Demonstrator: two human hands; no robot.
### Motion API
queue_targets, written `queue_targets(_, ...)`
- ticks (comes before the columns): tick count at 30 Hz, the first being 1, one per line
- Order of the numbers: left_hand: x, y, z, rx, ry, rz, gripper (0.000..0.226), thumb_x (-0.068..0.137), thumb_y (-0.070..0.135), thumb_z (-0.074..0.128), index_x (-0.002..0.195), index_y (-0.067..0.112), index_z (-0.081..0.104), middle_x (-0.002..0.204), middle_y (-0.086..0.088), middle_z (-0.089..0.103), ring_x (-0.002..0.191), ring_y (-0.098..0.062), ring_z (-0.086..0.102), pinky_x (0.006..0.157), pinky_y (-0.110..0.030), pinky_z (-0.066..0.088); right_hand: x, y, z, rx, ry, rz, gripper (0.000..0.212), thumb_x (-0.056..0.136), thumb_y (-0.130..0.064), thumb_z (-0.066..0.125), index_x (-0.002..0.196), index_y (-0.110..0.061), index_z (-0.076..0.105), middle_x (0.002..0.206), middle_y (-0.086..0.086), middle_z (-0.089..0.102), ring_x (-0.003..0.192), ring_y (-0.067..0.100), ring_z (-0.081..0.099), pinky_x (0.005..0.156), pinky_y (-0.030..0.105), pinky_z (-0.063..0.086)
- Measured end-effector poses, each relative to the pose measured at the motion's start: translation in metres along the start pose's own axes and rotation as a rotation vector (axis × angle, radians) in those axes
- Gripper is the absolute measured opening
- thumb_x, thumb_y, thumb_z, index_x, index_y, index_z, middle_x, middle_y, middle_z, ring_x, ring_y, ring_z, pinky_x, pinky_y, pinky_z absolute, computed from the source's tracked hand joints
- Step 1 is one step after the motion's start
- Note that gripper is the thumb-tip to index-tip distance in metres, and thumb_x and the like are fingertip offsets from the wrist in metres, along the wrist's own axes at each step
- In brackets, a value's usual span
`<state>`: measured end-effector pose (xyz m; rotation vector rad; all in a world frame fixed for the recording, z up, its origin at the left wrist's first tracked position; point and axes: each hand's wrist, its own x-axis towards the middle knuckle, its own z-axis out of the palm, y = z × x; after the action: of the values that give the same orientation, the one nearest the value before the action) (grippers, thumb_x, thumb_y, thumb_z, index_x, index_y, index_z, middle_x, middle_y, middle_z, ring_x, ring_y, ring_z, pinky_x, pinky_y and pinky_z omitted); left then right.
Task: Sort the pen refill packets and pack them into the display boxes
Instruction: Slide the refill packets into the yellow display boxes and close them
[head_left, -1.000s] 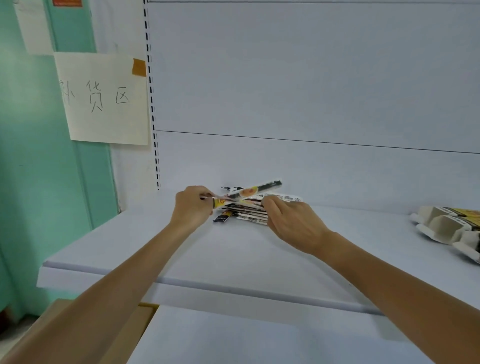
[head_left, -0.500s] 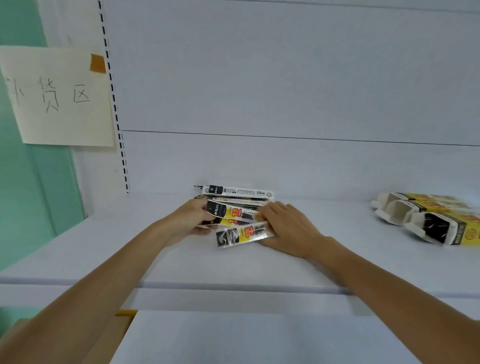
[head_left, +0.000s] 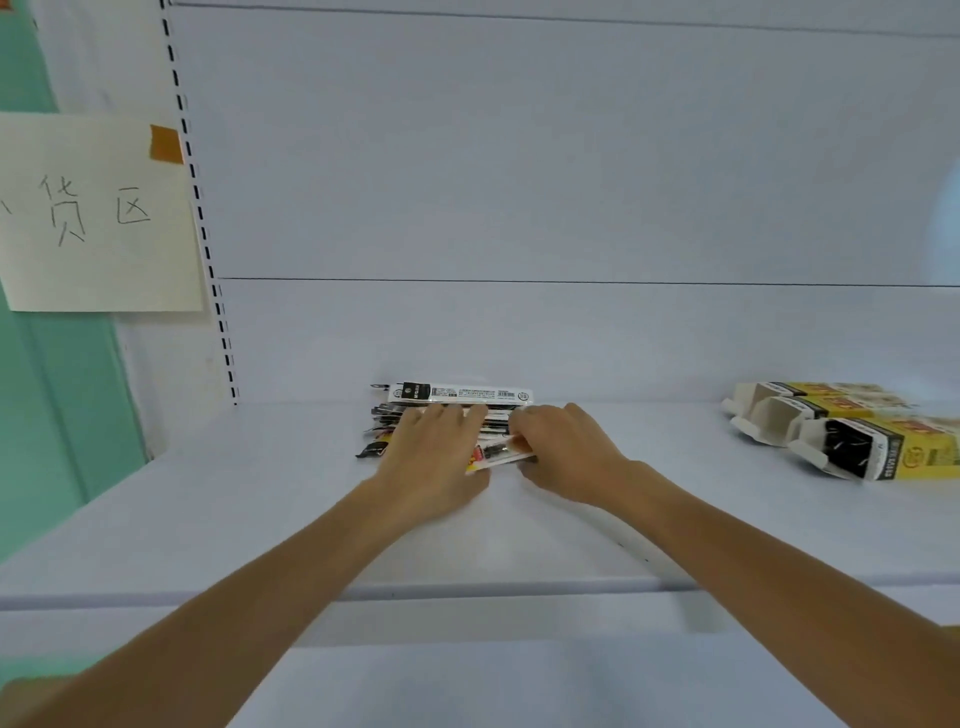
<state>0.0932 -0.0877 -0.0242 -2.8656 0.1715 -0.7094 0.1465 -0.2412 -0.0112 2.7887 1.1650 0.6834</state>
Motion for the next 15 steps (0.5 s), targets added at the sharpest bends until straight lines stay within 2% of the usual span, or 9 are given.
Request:
queue_targets(3,0.001,-0.006,0.001,-0.013,-0.012,-0.031,0.039,0.092,0.041,0.043,0.119,0.013,0.047,0.118,-0.003,0.053,0.114,-0.023,0.049,0.085,-0.033,0.038,0.000,0.005,-0.008,0.105,0.014,-0.026,0.019,0.085,-0.025,0.058,0.099,-0.013,0.052,0.110,0.002,0.059,0.103,0.023,0.053,0.073,0.028,0.030)
queue_targets(7,0.001,-0.014,-0.007,-0.096,-0.062,-0.019,0.030,0.094,0.037,0.041,0.113,0.015,0.046,0.116,-0.001,0.053,0.108,-0.024,0.051,0.080,-0.032,0.037,-0.005,0.022,-0.012,0.141,-0.002,-0.015,0.055,0.076,-0.054,0.065,0.117,-0.020,0.053,0.110,-0.005,0.057,0.103,0.015,0.049,0.083,0.029,0.031)
queue_targets(9,0.001,-0.018,-0.007,-0.198,-0.062,-0.064,0.021,0.095,0.035,0.040,0.103,0.016,0.045,0.111,0.000,0.056,0.102,-0.024,0.053,0.072,-0.032,0.035,-0.008,0.028,-0.010,0.372,0.029,0.066,0.067,0.075,-0.057,0.065,0.128,-0.022,0.047,0.123,-0.007,0.050,0.114,0.011,0.044,0.096,0.027,0.031)
queue_targets(11,0.003,-0.019,-0.005,-0.253,-0.056,-0.105,0.018,0.095,0.033,0.039,0.095,0.016,0.044,0.102,-0.002,0.058,0.094,-0.026,0.054,0.067,-0.032,0.034,-0.007,0.024,-0.010,0.765,0.116,0.249,0.060,0.085,-0.050,0.056,0.134,-0.018,0.043,0.130,-0.008,0.042,0.122,0.009,0.039,0.101,0.023,0.029)
queue_targets(12,0.005,-0.017,-0.004,-0.278,-0.061,-0.120,0.018,0.094,0.033,0.040,0.094,0.015,0.044,0.097,-0.002,0.058,0.091,-0.026,0.055,0.067,-0.032,0.035,-0.003,0.019,-0.007,0.916,0.153,0.357,0.049,0.091,-0.046,0.050,0.130,-0.016,0.046,0.125,-0.007,0.044,0.118,0.011,0.042,0.098,0.023,0.030)
queue_targets(13,0.006,-0.013,-0.002,-0.298,-0.075,-0.122,0.018,0.094,0.033,0.040,0.092,0.015,0.044,0.093,-0.002,0.057,0.088,-0.027,0.055,0.066,-0.033,0.037,0.001,0.013,-0.005,0.960,0.174,0.423,0.037,0.095,-0.040,0.045,0.118,-0.012,0.052,0.114,-0.004,0.047,0.107,0.014,0.046,0.091,0.024,0.033)
queue_targets(15,0.009,-0.003,-0.001,-0.305,-0.121,-0.117,0.018,0.094,0.034,0.040,0.091,0.016,0.041,0.088,-0.002,0.053,0.086,-0.027,0.054,0.066,-0.033,0.036,0.008,0.001,0.002,0.829,0.159,0.434,0.026,0.096,-0.032,0.043,0.092,-0.007,0.050,0.096,0.002,0.047,0.087,0.021,0.048,0.078,0.029,0.037)
